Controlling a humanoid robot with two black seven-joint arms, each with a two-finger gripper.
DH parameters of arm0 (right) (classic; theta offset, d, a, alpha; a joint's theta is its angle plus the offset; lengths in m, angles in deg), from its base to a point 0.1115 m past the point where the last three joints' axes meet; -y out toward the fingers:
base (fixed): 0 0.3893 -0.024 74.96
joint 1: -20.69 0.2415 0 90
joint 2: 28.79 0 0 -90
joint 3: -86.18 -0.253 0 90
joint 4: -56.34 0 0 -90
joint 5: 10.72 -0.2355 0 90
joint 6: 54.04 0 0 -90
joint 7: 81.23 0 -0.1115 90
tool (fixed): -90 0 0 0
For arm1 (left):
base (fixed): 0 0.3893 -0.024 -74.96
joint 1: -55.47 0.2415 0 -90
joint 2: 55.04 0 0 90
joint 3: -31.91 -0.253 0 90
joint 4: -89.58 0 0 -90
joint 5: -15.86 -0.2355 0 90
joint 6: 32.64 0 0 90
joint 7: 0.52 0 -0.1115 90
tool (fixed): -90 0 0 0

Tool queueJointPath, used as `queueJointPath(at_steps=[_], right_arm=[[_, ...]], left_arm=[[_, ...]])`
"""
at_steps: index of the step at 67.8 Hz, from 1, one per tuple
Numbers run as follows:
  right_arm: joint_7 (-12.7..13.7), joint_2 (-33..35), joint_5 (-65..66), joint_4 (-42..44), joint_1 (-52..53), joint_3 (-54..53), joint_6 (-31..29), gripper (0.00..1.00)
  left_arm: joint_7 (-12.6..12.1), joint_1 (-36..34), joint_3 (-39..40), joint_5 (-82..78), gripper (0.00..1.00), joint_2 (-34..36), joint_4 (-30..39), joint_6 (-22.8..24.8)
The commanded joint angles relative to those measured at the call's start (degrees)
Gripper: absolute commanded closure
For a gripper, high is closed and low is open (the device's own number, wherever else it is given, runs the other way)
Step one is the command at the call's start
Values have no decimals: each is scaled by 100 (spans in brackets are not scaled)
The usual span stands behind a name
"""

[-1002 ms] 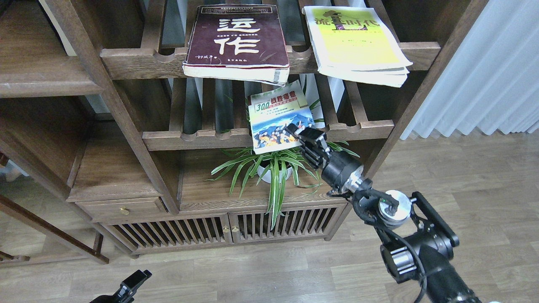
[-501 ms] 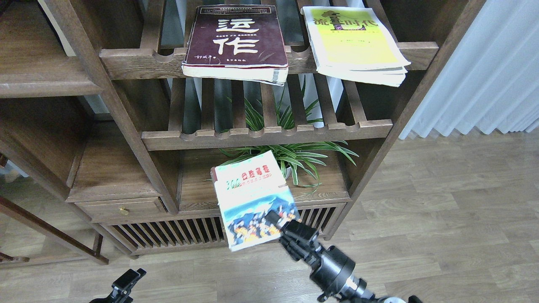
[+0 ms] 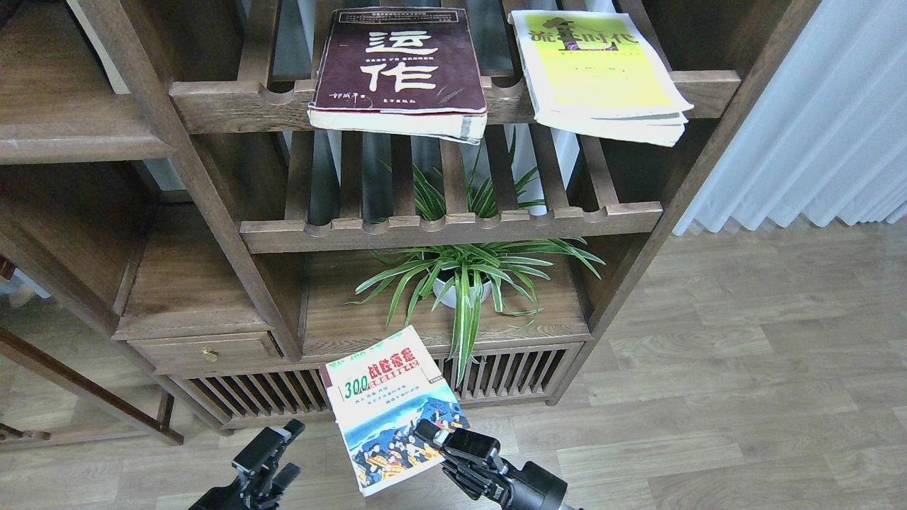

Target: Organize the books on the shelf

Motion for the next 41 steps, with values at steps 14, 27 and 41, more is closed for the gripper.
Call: queueJointPath(at_steps=[14, 27, 41], right_arm=[[1, 0, -13, 189, 10, 8, 2, 96], [1, 0, -30, 207, 10, 113, 2, 96], [1, 0, -241, 154, 10, 333, 2, 96]], left_arm=[[-18, 169, -152, -457, 0, 200, 741, 1], [35, 90, 261, -457, 0, 51, 671, 1], [35, -253, 323, -457, 0, -432, 319, 1]])
